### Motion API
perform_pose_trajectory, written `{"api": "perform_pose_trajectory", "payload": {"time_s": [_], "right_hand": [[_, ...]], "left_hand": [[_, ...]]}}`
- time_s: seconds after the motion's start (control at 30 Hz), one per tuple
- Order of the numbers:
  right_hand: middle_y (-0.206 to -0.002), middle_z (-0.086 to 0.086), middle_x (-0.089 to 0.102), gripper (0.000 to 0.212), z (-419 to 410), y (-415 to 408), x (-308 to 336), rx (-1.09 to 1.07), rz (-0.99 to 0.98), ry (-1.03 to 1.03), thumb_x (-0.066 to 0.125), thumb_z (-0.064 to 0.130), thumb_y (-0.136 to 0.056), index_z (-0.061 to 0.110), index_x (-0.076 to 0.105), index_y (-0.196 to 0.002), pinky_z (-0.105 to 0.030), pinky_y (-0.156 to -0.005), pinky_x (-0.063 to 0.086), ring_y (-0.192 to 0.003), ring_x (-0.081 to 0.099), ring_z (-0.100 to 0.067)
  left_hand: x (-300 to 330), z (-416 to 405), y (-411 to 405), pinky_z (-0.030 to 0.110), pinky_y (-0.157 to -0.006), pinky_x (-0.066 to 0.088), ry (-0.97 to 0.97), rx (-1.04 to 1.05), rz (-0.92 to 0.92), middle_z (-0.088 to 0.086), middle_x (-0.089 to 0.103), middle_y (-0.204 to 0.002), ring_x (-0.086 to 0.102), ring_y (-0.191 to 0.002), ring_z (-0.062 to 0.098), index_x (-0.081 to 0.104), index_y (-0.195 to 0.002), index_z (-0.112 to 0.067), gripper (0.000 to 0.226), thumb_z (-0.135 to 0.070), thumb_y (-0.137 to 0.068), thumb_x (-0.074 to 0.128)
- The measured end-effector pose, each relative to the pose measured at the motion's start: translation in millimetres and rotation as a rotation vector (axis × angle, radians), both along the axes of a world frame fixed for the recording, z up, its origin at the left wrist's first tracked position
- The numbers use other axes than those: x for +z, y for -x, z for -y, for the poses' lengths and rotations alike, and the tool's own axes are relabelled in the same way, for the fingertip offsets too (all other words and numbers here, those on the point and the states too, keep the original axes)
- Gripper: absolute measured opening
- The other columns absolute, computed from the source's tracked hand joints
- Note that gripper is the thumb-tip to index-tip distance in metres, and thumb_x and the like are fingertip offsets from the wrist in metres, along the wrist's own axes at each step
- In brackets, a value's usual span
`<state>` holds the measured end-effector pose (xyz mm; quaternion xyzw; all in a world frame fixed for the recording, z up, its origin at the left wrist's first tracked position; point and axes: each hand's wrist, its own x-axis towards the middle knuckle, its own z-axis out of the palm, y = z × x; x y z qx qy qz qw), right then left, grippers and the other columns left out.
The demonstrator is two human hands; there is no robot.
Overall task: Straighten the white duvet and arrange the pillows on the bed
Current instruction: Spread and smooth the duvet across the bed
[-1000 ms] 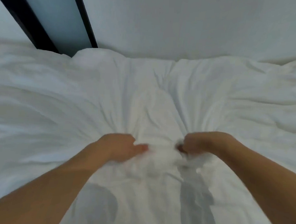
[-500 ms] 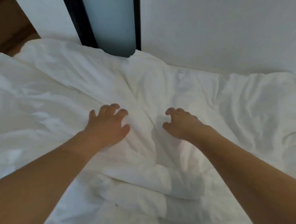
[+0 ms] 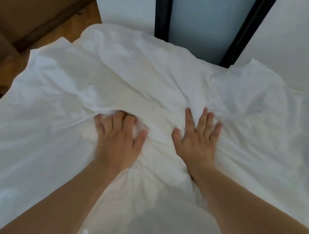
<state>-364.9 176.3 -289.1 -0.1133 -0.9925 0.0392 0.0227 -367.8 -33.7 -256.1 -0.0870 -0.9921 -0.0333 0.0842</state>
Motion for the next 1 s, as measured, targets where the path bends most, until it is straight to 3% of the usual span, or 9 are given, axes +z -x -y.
{"api": "perform_pose_trajectory", "payload": {"time_s": [0.1,0.2,0.37,0.5,0.63,0.77,0.87,0.93,1.0], "right_hand": [[-0.158,-0.023,0.010,0.072,-4.7,9.8,-17.1,-0.019,-0.077,0.000,0.033,0.053,-0.087,0.028,0.021,-0.153,-0.057,-0.117,0.001,-0.147,0.006,-0.035],[-0.158,-0.021,0.010,0.073,-7.1,13.6,-25.2,-0.020,-0.111,0.011,0.035,0.050,-0.084,0.029,0.022,-0.153,-0.056,-0.117,0.002,-0.147,0.006,-0.034],[-0.157,-0.020,0.015,0.072,-6.7,15.8,-29.0,-0.035,-0.167,0.035,0.038,0.047,-0.080,0.027,0.032,-0.149,-0.056,-0.117,0.005,-0.146,0.012,-0.036],[-0.155,-0.019,0.018,0.070,-7.1,15.7,-36.1,-0.011,-0.210,0.024,0.037,0.044,-0.080,0.024,0.035,-0.147,-0.056,-0.117,0.006,-0.145,0.014,-0.037],[-0.152,-0.022,0.020,0.070,-8.2,16.3,-42.5,-0.021,-0.229,0.029,0.035,0.044,-0.080,0.024,0.030,-0.147,-0.055,-0.117,0.005,-0.144,0.016,-0.038],[-0.146,-0.027,0.029,0.070,-9.5,15.9,-42.1,-0.021,-0.214,0.004,0.033,0.044,-0.080,0.023,0.028,-0.147,-0.056,-0.117,0.005,-0.142,0.018,-0.040],[-0.147,-0.027,0.027,0.072,-7.8,15.3,-36.9,-0.045,-0.187,0.011,0.033,0.044,-0.080,0.023,0.026,-0.148,-0.057,-0.117,0.004,-0.143,0.017,-0.040],[-0.148,-0.028,0.027,0.072,-5.9,16.8,-36.0,-0.052,-0.172,0.031,0.034,0.045,-0.079,0.022,0.027,-0.147,-0.058,-0.116,0.005,-0.143,0.017,-0.040],[-0.147,-0.028,0.027,0.071,-4.8,17.2,-37.7,-0.051,-0.177,0.034,0.034,0.045,-0.079,0.022,0.029,-0.146,-0.057,-0.117,0.004,-0.142,0.017,-0.040]], "left_hand": [[19.9,1.3,75.0,0.048,-0.088,0.035,-0.154,0.130,-0.203,0.020,0.047,-0.119,0.046,-0.101,0.039,0.051,-0.109,-0.009,0.035,-0.036,-0.088,0.045],[40.7,-2.9,150.5,0.050,-0.100,0.030,-0.213,0.104,-0.192,0.017,0.036,-0.139,0.037,-0.124,0.038,0.046,-0.126,-0.014,0.042,-0.035,-0.090,0.049],[45.5,-27.5,245.9,0.067,-0.111,0.002,-0.006,0.066,0.267,0.011,0.013,-0.158,0.007,-0.147,0.033,0.000,-0.151,-0.031,0.101,-0.062,-0.076,0.059],[19.7,-53.9,249.2,0.047,-0.098,0.030,0.038,0.010,0.236,0.010,0.062,-0.104,0.055,-0.102,0.031,0.053,-0.113,-0.014,0.049,-0.051,-0.082,0.049],[40.3,-63.6,210.0,0.031,-0.065,0.037,-0.450,-0.036,0.261,-0.002,0.054,-0.067,0.055,-0.069,0.025,0.049,-0.067,-0.018,0.024,-0.032,-0.085,0.052],[44.3,-63.6,138.1,0.029,-0.069,0.040,-0.169,-0.224,0.594,0.001,0.065,-0.090,0.062,-0.088,0.027,0.053,-0.085,-0.025,0.017,-0.042,-0.084,0.051],[67.1,-58.9,159.8,0.031,-0.065,0.039,-0.450,-0.187,0.782,-0.001,0.060,-0.089,0.059,-0.086,0.024,0.056,-0.088,-0.021,0.017,-0.037,-0.086,0.051],[82.4,-51.2,193.4,0.035,-0.076,0.046,-0.517,-0.130,0.460,0.001,0.056,-0.102,0.055,-0.095,0.023,0.057,-0.093,-0.019,0.013,-0.030,-0.085,0.055],[77.0,-26.2,229.1,0.046,-0.107,0.034,-0.274,-0.028,0.145,0.008,0.040,-0.140,0.038,-0.130,0.031,0.046,-0.127,-0.021,0.054,-0.041,-0.081,0.064]]}}
